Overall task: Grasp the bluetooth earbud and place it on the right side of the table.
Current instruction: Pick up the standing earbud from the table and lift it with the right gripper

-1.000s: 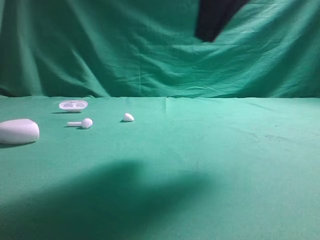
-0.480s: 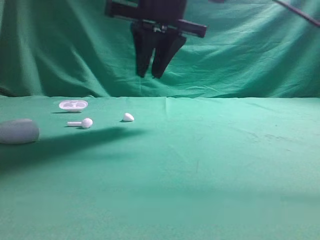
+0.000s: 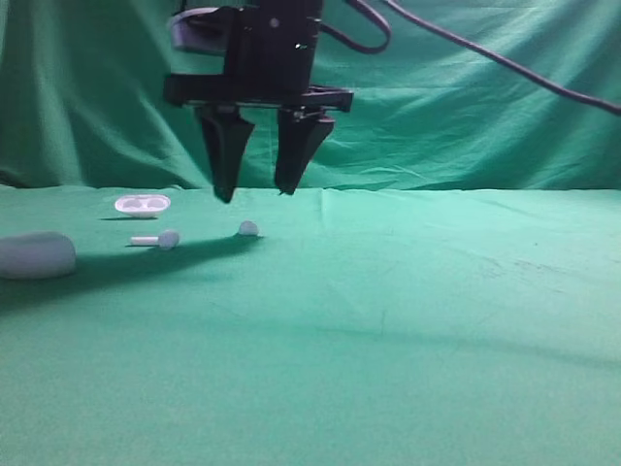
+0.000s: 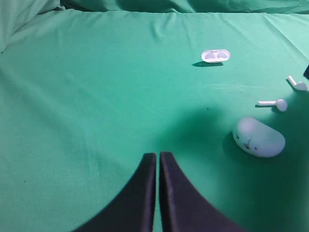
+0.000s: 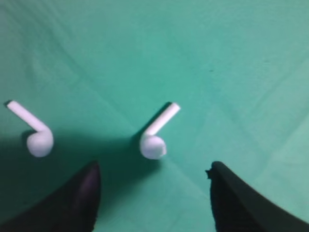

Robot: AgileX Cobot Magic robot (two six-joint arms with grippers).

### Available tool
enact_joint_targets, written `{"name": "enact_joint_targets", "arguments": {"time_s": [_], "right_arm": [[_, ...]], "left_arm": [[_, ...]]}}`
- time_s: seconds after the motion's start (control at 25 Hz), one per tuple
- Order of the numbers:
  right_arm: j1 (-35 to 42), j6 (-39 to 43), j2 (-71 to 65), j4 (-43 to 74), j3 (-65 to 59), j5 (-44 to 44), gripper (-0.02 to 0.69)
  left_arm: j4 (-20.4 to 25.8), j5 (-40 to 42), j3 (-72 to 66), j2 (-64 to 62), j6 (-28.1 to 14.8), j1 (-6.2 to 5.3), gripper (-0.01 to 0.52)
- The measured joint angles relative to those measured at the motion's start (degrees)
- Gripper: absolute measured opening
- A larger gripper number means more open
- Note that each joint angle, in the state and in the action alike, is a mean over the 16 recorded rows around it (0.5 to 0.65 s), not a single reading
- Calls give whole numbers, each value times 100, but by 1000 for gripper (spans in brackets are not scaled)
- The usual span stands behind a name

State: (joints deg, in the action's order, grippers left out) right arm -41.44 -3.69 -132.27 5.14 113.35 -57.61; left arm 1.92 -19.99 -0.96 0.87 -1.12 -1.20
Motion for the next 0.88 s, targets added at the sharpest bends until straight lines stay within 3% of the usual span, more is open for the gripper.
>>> {"name": "enact_joint_targets", "arguments": {"time_s": [0.36,0.88], "right_arm": [[-8,83,-171,52,22,150,394],[-8,267,-229,132,97,12,170]], "left_arm": [[0,0,0,0,0,0,0],[0,0,0,0,0,0,0]]}}
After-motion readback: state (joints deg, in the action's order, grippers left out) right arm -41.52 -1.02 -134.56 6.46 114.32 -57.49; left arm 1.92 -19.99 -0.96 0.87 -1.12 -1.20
